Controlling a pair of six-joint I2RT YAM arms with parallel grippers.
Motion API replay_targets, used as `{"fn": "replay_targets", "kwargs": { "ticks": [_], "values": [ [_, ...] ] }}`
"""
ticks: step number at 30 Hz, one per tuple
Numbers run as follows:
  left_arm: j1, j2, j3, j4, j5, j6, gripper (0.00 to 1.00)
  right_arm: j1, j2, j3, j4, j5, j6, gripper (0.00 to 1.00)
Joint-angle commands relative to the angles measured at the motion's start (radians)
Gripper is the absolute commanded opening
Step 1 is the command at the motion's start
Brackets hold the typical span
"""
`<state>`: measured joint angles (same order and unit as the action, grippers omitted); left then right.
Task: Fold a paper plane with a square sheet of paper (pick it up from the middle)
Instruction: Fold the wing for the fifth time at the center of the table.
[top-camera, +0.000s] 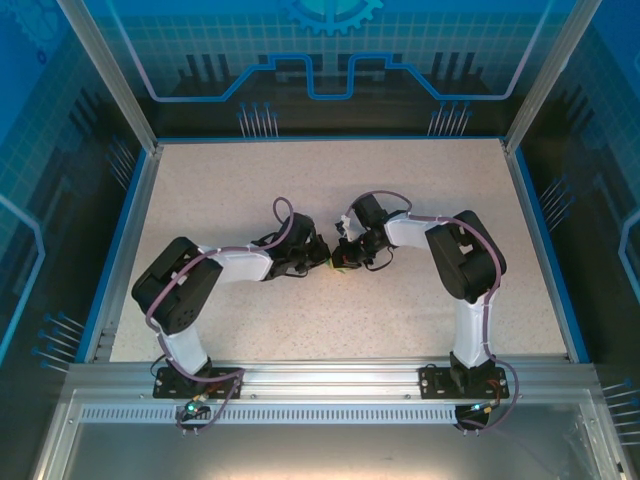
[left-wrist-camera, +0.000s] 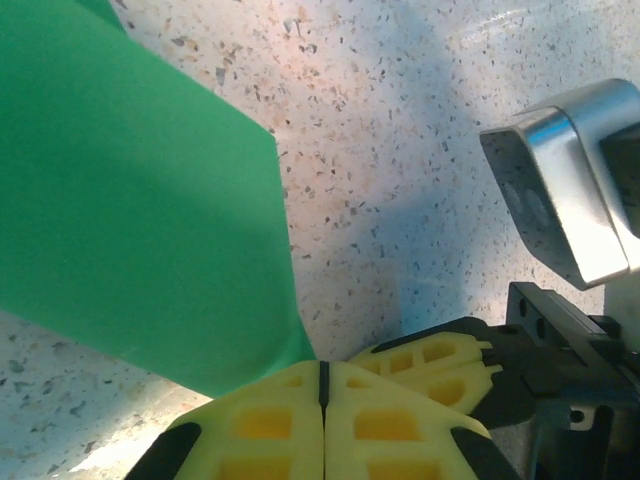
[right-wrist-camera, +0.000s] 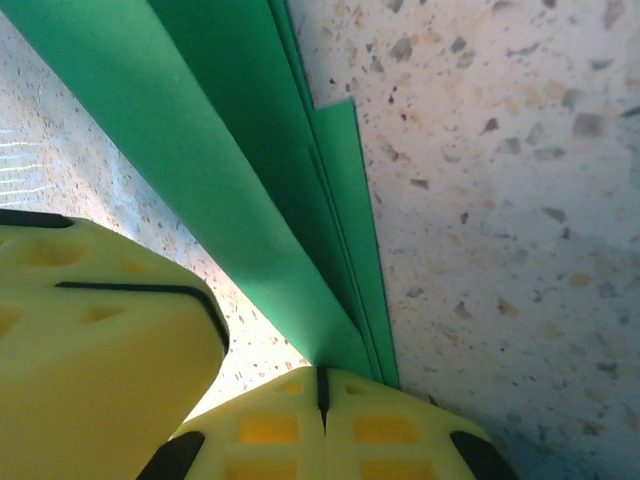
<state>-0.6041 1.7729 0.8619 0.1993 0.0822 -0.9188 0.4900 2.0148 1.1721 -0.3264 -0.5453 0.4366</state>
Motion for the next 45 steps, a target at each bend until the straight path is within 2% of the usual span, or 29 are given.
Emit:
{"fn": "replay_targets", "kwargs": {
  "ticks": [1,11,18,32,45],
  "values": [
    [-0.007,0.036,-0.017,0.003,-0.002,-0.02,0.07,-0.018,0.075,-0.057,-0.142,0.124,0.0,0.04],
    [0.019,0.079,-0.065,0.08,-0.012,-0.029,0.06,-0.018,0.074,-0.06,-0.143,0.127,-0.001,0.04],
    [0.046,0.079,-0.087,0.063,-0.044,-0.019,0.06,-0.019,0.075,-0.06,-0.147,0.133,-0.001,0.04],
    [0.235,0.088,-0.08,0.015,-0.012,0.105,0.07,-0.019,0.081,-0.061,-0.151,0.145,-0.008,0.03],
    [0.397,0.048,-0.083,-0.028,-0.014,0.116,0.08,-0.019,0.081,-0.055,-0.154,0.143,-0.011,0.03]
  ]
}}
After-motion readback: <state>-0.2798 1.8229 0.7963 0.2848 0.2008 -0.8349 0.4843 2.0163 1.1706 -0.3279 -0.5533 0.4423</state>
